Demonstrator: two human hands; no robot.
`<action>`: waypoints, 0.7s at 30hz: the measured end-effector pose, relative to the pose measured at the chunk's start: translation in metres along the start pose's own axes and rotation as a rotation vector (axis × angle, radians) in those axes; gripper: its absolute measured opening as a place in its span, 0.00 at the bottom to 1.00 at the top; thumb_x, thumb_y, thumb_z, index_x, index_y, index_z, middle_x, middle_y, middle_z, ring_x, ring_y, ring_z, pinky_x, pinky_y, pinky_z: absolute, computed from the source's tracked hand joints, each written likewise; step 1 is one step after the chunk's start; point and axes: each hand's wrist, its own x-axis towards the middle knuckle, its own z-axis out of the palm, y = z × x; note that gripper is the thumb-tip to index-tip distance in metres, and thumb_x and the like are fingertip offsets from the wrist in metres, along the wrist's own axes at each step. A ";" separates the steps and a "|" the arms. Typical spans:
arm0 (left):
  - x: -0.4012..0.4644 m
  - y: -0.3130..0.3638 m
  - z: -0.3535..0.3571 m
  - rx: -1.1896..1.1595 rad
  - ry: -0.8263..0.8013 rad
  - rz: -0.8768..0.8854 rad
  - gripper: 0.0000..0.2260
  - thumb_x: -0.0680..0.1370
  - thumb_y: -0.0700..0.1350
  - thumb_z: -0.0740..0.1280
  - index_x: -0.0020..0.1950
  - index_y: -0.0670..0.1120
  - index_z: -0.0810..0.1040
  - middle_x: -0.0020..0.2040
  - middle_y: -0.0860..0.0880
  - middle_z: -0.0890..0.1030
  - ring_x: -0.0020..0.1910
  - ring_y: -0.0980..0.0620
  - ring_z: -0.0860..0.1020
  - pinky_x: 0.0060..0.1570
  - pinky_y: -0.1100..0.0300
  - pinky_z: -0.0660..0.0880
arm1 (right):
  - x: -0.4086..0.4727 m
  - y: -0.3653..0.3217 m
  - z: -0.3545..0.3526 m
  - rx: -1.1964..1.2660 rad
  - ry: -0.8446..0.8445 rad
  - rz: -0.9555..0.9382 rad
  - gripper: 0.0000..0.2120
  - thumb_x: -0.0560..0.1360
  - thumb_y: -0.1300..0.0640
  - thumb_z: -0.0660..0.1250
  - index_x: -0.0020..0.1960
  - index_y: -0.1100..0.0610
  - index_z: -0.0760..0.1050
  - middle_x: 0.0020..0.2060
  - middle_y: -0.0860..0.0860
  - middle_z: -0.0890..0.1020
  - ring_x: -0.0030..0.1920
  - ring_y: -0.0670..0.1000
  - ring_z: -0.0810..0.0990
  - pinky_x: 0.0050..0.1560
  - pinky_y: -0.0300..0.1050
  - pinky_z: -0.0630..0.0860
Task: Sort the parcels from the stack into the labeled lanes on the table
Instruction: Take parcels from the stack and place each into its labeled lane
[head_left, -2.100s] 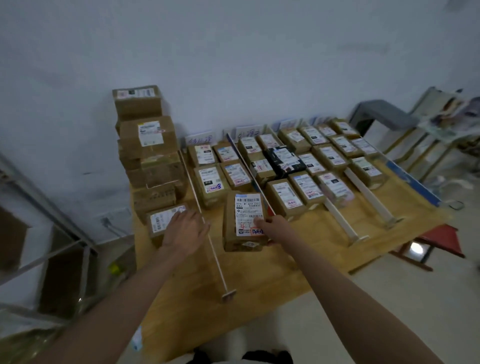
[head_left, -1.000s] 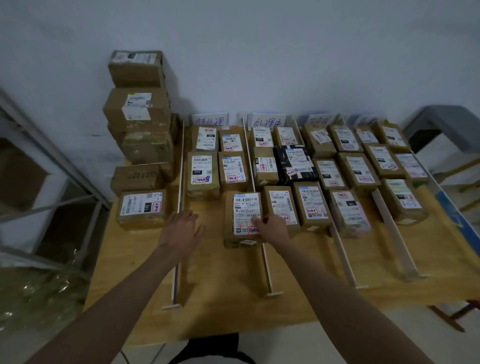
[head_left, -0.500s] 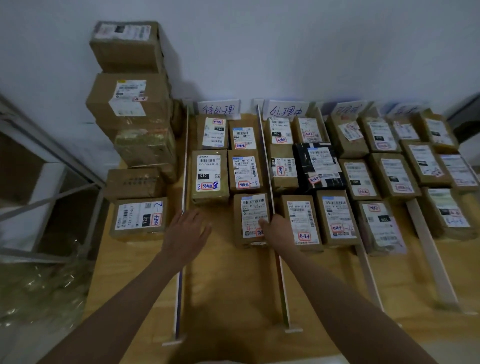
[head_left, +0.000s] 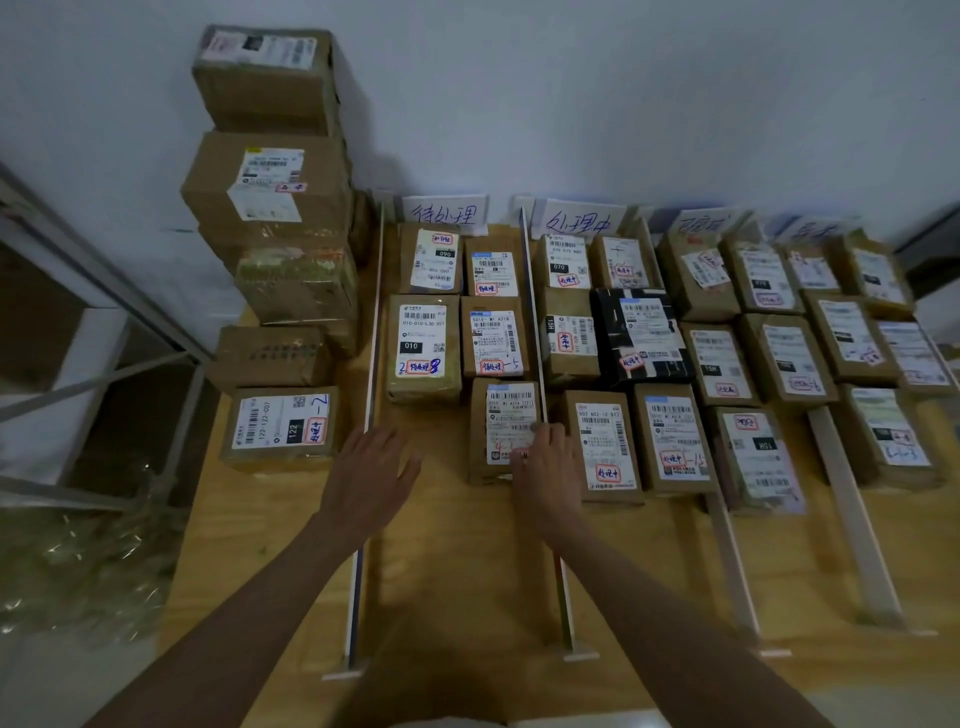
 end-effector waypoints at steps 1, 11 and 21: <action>-0.002 0.000 -0.001 -0.006 0.003 0.000 0.22 0.81 0.55 0.54 0.62 0.43 0.79 0.62 0.45 0.80 0.61 0.47 0.77 0.69 0.50 0.65 | -0.007 0.000 0.003 -0.036 -0.013 -0.054 0.21 0.81 0.53 0.61 0.72 0.56 0.64 0.68 0.53 0.67 0.66 0.52 0.68 0.61 0.46 0.75; -0.020 -0.006 0.001 0.008 -0.016 -0.031 0.18 0.82 0.53 0.59 0.67 0.45 0.75 0.65 0.47 0.77 0.66 0.49 0.73 0.73 0.52 0.58 | -0.023 0.001 0.012 -0.256 -0.174 -0.140 0.31 0.84 0.52 0.53 0.81 0.58 0.42 0.80 0.55 0.43 0.80 0.56 0.42 0.79 0.52 0.46; -0.061 -0.013 -0.029 0.084 -0.009 -0.105 0.22 0.82 0.56 0.54 0.71 0.47 0.71 0.70 0.48 0.72 0.70 0.47 0.68 0.72 0.52 0.62 | -0.050 -0.006 -0.027 -0.155 -0.003 -0.145 0.26 0.83 0.51 0.54 0.78 0.57 0.56 0.78 0.54 0.60 0.78 0.56 0.55 0.78 0.53 0.55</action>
